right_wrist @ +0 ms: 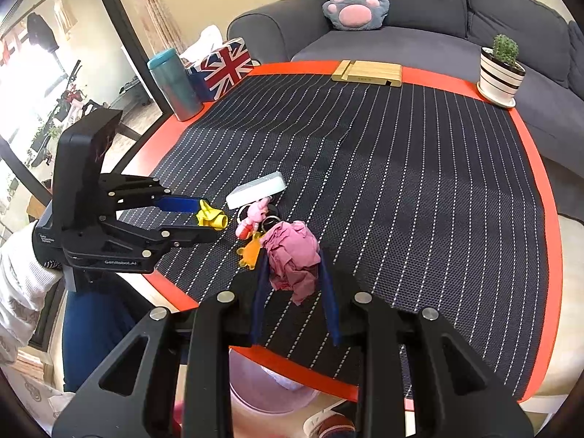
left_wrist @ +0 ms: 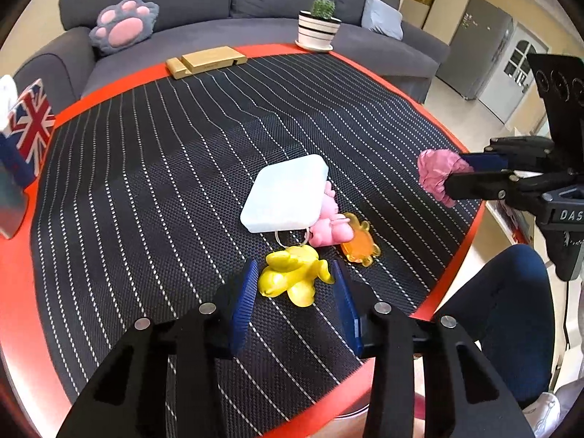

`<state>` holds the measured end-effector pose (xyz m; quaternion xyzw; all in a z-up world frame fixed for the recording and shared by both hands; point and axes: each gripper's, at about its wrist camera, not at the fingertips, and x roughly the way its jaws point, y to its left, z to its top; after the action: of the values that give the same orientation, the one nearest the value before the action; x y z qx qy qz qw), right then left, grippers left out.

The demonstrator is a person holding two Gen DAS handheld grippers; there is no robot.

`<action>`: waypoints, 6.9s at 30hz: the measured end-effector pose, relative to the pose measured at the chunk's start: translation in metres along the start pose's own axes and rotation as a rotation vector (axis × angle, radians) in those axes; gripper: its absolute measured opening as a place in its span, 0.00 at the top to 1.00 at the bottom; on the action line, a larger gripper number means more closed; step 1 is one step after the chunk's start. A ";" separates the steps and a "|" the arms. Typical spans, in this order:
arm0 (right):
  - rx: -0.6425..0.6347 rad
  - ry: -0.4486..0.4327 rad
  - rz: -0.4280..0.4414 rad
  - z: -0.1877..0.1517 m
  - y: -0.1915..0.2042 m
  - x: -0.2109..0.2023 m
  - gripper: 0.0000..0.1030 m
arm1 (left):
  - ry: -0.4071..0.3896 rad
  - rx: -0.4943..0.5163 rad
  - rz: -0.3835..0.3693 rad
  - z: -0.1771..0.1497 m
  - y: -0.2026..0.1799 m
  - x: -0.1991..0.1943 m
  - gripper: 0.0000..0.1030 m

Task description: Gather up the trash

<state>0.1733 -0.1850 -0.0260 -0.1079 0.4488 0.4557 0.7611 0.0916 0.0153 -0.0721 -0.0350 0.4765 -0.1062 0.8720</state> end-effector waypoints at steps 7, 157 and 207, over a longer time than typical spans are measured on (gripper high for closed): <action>0.001 -0.019 0.018 -0.013 0.013 -0.011 0.74 | -0.049 -0.033 0.006 -0.003 -0.012 -0.026 0.60; -0.092 0.177 -0.102 0.015 0.042 0.069 0.10 | -0.250 -0.239 0.068 -0.055 -0.013 -0.112 0.08; -0.062 0.098 -0.088 0.011 0.034 0.033 0.64 | -0.222 -0.210 0.028 -0.018 -0.002 -0.091 0.08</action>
<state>0.1588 -0.1393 -0.0371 -0.1729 0.4660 0.4298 0.7538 0.0290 0.0339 -0.0064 -0.1308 0.3862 -0.0393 0.9123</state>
